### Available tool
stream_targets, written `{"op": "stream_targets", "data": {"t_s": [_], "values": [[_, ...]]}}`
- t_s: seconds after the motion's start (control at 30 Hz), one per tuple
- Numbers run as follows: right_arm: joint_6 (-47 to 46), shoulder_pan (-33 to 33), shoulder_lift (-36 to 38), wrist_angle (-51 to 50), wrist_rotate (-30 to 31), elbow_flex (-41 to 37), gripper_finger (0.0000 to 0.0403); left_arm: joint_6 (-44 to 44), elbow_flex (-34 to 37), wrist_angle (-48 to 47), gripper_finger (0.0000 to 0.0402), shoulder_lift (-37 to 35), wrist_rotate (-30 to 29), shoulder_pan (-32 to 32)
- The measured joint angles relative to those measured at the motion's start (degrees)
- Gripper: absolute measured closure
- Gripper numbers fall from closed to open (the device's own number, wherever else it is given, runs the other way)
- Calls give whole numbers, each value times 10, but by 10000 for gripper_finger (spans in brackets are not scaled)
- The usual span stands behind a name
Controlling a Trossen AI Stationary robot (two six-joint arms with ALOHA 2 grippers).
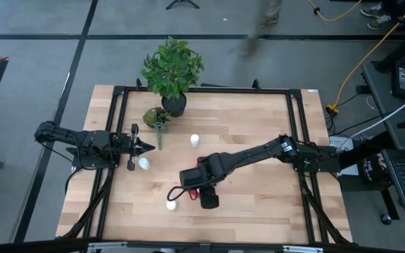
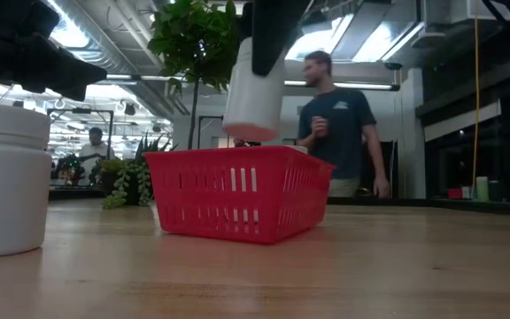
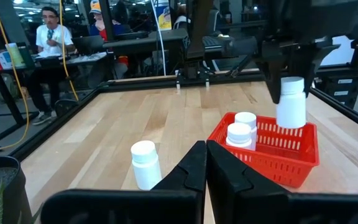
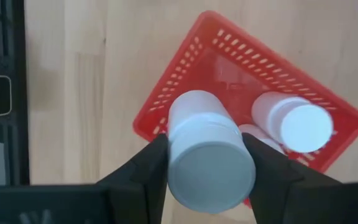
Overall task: Pick and place pill bottles into a basket
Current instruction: Put the white medicine bottle into the red bin
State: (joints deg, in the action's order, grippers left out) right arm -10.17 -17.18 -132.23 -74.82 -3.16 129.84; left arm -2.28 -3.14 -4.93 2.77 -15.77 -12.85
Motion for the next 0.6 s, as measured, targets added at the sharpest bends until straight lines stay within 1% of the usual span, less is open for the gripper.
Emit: {"op": "stream_targets", "data": {"t_s": [0.27,0.47,0.6], "values": [[32,19,-15,14,-3,0,241,0,0,1,395,0,0,0],[49,36,-36,35,-23,0,241,0,0,0,397,0,0,0],[64,43,-46,37,-26,0,241,0,0,0,394,0,0,0]]}}
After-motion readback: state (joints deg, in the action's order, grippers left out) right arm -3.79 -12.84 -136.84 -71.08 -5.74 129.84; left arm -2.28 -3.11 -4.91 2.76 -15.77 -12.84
